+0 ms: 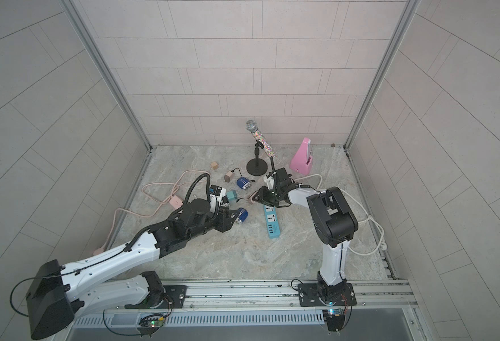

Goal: Unplug the electric shaver
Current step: Place the plug at the center of the board.

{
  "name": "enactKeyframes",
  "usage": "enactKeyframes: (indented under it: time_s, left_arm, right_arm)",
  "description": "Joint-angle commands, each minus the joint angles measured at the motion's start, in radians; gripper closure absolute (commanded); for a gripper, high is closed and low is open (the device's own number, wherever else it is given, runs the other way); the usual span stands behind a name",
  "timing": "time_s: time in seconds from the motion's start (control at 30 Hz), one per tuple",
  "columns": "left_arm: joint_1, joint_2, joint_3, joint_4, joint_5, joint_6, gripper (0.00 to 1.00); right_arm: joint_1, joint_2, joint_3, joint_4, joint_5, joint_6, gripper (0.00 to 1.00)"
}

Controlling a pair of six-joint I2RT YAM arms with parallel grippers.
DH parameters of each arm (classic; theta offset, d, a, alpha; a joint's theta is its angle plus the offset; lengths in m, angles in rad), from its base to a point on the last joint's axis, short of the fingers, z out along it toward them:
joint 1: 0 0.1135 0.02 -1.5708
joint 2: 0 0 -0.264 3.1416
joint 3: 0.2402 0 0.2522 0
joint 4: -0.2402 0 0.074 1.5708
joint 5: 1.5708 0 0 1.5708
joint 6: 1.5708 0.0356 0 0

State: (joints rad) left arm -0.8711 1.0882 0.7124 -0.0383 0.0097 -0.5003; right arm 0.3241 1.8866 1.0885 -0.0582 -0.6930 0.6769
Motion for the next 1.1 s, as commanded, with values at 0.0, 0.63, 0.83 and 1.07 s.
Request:
enactKeyframes:
  time_s: [0.0,0.63,0.83,1.07]
  left_arm:
    - [-0.001,0.001,-0.013,0.021,-0.012,-0.004,0.40]
    - [0.000,0.001,-0.026,0.007,-0.063,0.002,0.37]
    - [0.003,0.006,-0.027,-0.009,-0.091,0.005,0.36]
    - [0.014,0.000,-0.032,-0.026,-0.112,0.003,0.35]
  right_arm:
    - [-0.012,-0.001,0.004,-0.049,0.033,-0.023,0.56]
    - [0.066,-0.295,0.012,-0.352,0.283,-0.232,0.36]
    - [0.154,-0.289,-0.017,-0.386,0.340,-0.246,0.36]
    - [0.185,-0.283,-0.050,-0.399,0.400,-0.249,0.37]
